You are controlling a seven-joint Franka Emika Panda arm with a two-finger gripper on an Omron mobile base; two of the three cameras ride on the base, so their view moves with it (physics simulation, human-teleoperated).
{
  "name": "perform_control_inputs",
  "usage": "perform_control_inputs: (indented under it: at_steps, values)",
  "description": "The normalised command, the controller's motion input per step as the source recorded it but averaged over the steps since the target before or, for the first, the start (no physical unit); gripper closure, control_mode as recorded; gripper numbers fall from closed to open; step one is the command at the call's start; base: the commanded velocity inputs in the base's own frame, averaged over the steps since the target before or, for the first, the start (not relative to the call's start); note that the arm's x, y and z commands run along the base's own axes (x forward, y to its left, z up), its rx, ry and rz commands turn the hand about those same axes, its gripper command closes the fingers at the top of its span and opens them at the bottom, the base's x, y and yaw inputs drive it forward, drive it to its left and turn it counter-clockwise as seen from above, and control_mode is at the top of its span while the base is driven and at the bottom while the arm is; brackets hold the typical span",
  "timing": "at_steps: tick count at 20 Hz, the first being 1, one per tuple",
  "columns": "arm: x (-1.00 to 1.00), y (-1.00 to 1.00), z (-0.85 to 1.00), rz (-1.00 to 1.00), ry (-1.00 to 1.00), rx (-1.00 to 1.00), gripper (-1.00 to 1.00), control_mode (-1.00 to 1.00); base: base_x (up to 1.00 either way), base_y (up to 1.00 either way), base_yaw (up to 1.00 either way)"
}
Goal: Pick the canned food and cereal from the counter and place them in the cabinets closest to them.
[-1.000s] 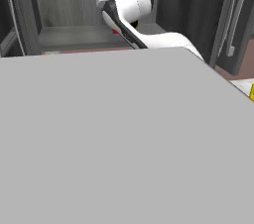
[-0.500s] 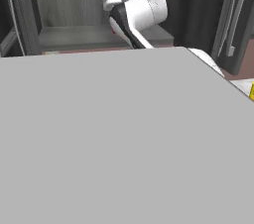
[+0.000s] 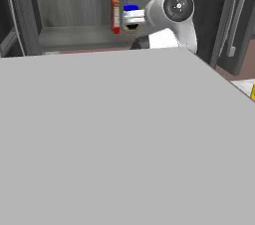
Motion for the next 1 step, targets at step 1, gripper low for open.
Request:
perform_control_inputs:
  at_steps: [1]
  values:
    - [-0.99, -0.31, -0.03, 0.00, -0.15, 0.00, -1.00, -1.00, 0.00, 0.00, 0.00]
